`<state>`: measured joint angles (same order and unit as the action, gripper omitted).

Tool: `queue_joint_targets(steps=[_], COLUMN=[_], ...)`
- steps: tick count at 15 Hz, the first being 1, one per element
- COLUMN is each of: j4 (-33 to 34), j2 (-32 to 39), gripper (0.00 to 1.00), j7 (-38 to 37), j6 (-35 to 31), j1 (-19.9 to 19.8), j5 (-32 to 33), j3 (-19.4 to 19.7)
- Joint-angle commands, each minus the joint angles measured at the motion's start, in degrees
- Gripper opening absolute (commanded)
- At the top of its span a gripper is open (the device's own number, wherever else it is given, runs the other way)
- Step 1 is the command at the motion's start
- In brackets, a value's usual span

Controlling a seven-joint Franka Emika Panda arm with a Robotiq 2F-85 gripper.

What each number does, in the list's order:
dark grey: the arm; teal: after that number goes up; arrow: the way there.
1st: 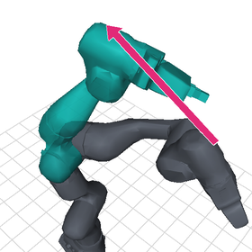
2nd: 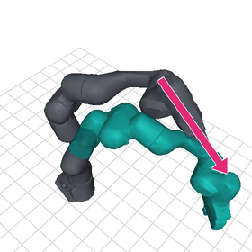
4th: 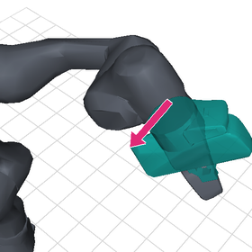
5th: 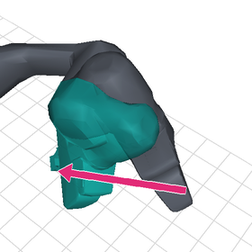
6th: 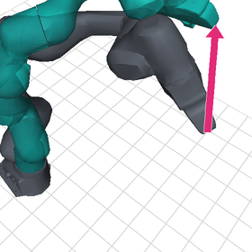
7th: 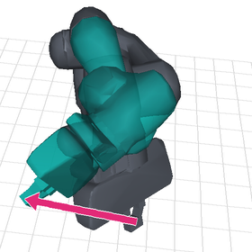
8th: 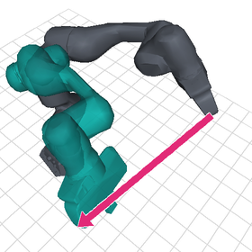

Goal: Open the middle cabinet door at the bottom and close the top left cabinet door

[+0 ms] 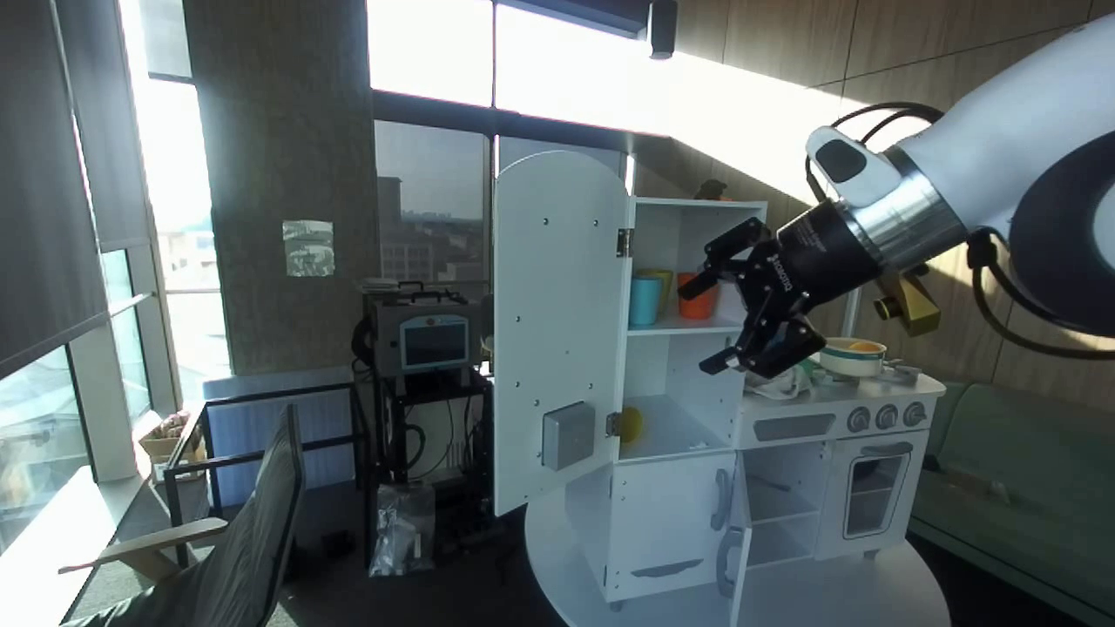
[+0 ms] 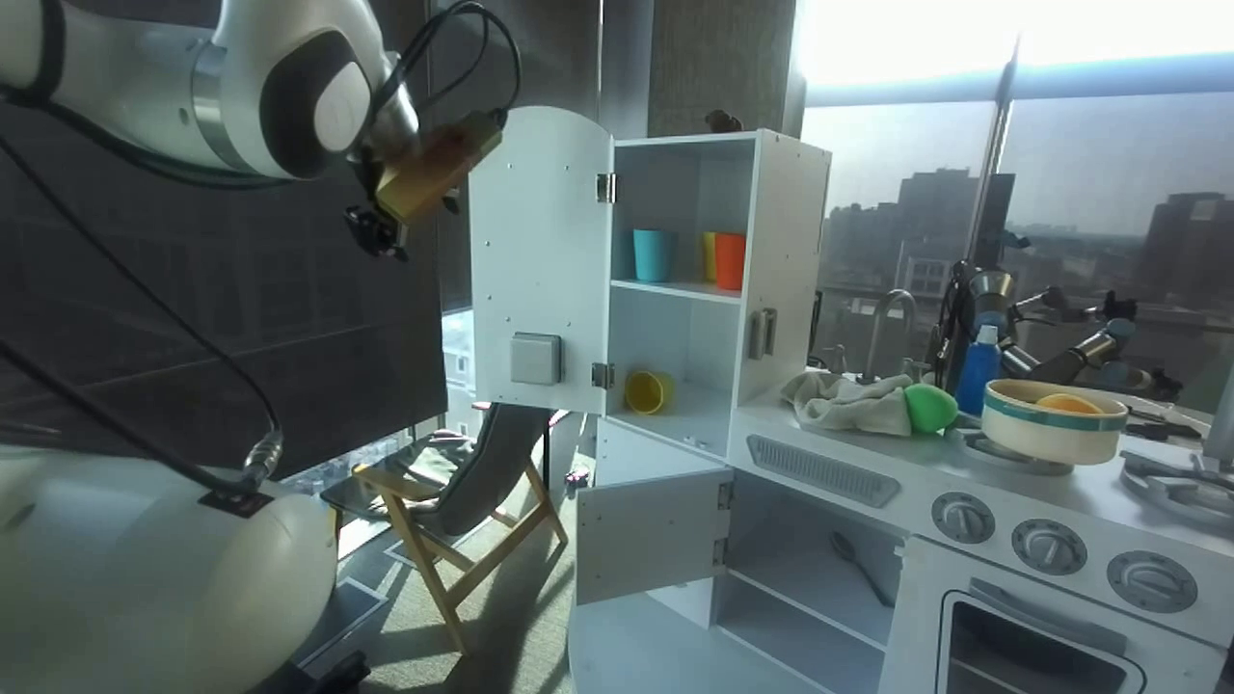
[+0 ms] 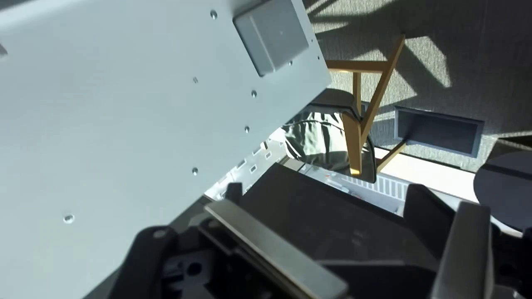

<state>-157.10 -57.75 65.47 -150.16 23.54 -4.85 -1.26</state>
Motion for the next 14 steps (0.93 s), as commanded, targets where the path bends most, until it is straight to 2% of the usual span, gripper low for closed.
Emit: queue_joint_targets(steps=[1, 4, 7, 10, 14], j4=[-0.1, 0.8, 3.2, 7.8, 16.6], j2=[-0.7, 3.9, 10.7, 18.2, 26.0], gripper=[1.0, 1.0, 1.0, 1.0, 1.0], j7=[-4.6, -9.0, -14.6, -21.3, -31.7], j6=[-4.3, -10.6, -16.4, -21.1, -21.7], j1=[6.8, 8.8, 6.7, 0.5, -10.7], j5=[1.7, 4.8, 10.0, 16.7, 25.9], j3=[-5.9, -11.0, -15.2, -20.4, -28.5])
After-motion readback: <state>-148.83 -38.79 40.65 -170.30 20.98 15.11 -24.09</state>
